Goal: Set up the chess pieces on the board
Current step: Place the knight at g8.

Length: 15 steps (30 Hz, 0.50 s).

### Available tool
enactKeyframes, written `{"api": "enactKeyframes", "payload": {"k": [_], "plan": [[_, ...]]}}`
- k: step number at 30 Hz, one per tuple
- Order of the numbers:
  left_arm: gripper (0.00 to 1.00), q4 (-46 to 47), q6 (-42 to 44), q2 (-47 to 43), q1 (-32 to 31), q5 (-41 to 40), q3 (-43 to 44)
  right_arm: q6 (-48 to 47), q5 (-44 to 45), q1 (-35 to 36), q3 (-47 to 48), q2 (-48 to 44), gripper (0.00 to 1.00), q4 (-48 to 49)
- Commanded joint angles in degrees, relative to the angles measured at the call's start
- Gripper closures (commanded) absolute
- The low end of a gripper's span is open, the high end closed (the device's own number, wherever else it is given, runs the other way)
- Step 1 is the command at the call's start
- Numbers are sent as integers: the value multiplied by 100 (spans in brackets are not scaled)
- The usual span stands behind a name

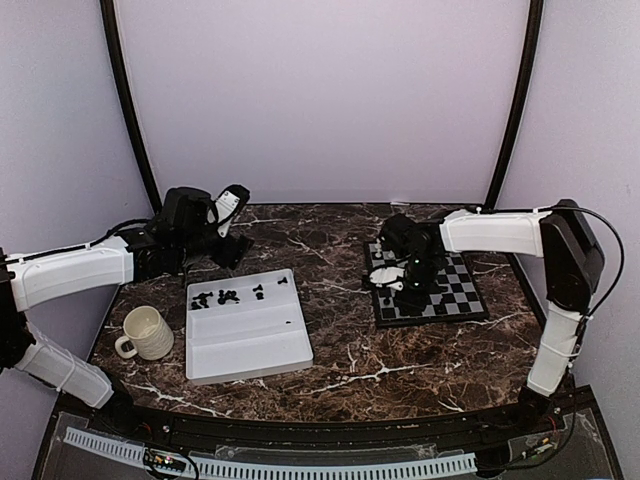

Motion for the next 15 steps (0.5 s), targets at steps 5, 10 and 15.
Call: {"api": "enactKeyframes", "payload": {"k": [5, 10, 15], "plan": [[21, -133, -78, -34, 22, 70, 164, 119, -126, -45, 254, 32, 72, -139], [30, -831, -564, 111, -112, -78, 255, 198, -333, -176, 516, -472, 66, -114], [39, -1792, -1198, 175, -310, 1003, 160, 311, -1150, -659, 399, -1209, 64, 262]]}}
